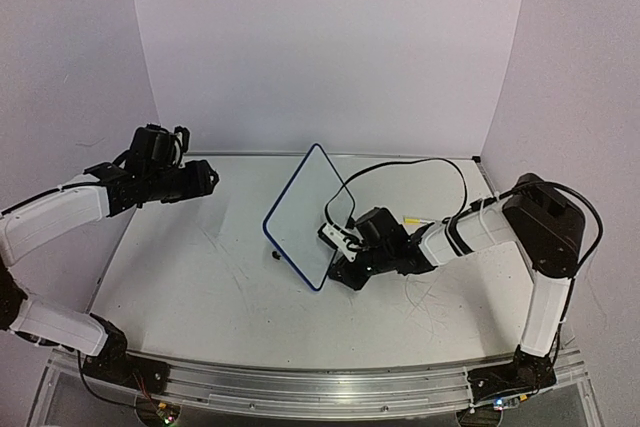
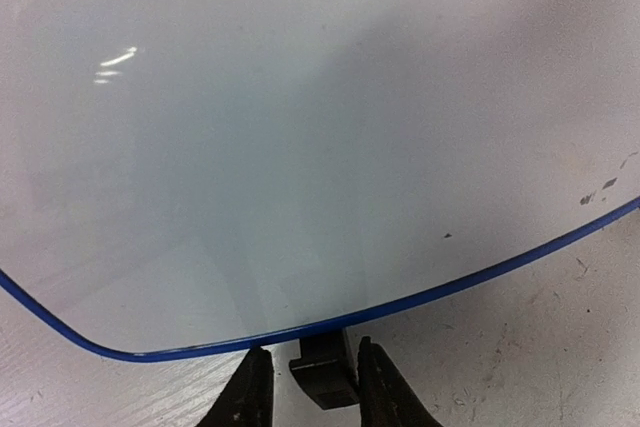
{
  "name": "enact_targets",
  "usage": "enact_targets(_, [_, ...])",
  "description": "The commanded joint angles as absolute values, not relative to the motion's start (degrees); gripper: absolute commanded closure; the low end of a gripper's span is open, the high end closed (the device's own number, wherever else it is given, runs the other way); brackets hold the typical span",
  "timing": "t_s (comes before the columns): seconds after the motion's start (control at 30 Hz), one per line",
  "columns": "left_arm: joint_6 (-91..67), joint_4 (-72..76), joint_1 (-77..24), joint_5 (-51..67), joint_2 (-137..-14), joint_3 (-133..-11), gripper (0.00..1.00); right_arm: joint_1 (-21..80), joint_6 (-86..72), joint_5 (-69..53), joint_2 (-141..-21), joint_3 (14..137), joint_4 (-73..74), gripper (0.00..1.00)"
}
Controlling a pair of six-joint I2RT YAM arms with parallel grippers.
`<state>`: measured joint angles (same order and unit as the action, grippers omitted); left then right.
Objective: Write a sentence on the whiteboard
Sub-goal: Move the whiteboard to the center of the board.
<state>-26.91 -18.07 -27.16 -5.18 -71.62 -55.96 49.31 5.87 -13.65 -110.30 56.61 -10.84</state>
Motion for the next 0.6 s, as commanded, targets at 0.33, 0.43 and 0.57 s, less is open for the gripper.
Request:
enact_targets(0.33, [-27.5,-18.1,-26.9,-6.9,-68.6,-55.2,0.36,57.6,-13.2,6.8,-106.8,51.3,-14.1,1.00])
enact_targets(0.43, [-27.7,-17.5,-26.9,-6.4,-69.0,-54.9,0.36,59.9,-17.3,10.0,-106.9,51.2,-12.7,1.00])
enact_targets(0.57, [-27.9,-16.7,-26.9,-5.9,-69.2,-54.8,0.36,63.3,-25.7,20.0,-108.8,53.8,-7.2,1.00])
